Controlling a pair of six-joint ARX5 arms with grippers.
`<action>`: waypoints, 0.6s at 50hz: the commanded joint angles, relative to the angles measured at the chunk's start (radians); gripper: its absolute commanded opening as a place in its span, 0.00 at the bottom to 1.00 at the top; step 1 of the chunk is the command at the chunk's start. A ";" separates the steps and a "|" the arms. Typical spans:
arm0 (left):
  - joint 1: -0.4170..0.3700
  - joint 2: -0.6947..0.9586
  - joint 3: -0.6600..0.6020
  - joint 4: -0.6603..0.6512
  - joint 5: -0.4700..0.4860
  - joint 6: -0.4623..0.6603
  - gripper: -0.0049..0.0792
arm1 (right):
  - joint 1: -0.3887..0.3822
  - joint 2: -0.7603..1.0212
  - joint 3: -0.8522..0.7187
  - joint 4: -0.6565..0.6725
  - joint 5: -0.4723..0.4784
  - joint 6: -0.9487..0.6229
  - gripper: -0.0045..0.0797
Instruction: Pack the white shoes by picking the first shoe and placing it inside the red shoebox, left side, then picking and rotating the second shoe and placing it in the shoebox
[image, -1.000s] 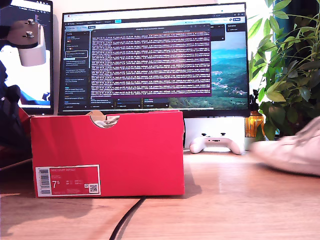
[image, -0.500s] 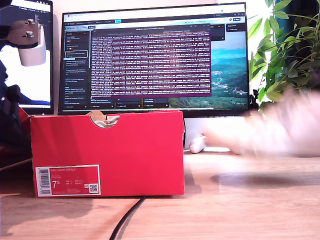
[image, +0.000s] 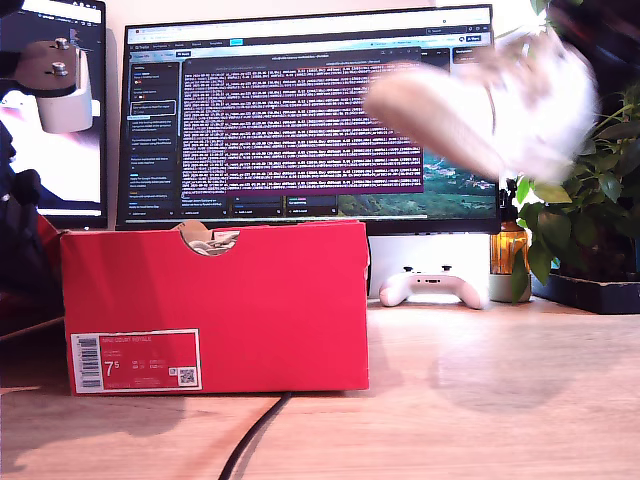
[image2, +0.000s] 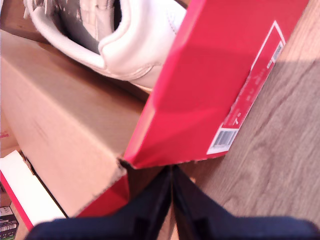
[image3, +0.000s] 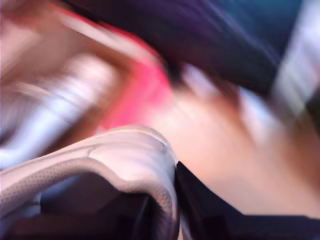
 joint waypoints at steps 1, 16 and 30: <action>-0.005 0.004 0.006 0.007 0.002 -0.003 0.04 | 0.038 -0.005 0.032 0.068 -0.036 -0.014 0.04; -0.005 0.004 0.006 0.007 0.002 -0.003 0.04 | 0.171 0.069 0.042 0.383 -0.057 -0.066 0.04; -0.005 0.004 0.006 0.007 0.002 -0.003 0.04 | 0.230 0.229 0.222 0.398 -0.053 -0.065 0.04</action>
